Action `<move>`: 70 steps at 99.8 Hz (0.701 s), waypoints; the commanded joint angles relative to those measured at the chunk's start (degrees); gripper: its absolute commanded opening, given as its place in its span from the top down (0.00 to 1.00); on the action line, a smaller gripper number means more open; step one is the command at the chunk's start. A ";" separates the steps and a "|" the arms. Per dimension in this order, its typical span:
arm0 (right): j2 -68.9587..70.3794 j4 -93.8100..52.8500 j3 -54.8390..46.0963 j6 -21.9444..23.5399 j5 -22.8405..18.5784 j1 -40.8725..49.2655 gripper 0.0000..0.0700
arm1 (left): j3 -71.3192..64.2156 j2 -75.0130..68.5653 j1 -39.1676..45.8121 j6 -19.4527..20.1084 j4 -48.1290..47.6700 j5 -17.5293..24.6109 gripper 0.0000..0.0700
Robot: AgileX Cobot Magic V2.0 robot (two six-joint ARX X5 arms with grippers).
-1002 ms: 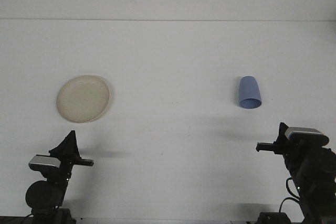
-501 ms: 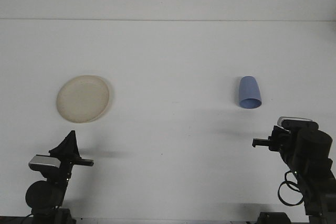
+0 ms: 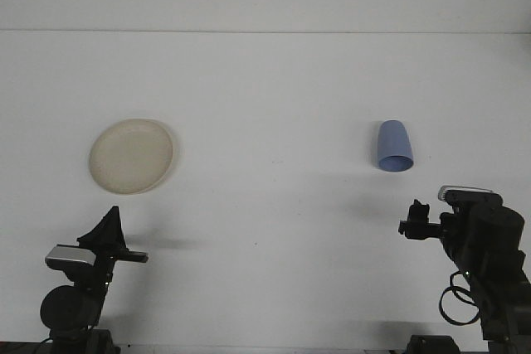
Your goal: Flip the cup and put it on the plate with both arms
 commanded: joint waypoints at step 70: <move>13.79 37.97 -13.99 0.46 0.13 0.07 0.28 | -1.14 -0.07 -0.02 0.70 0.59 0.11 0.98</move>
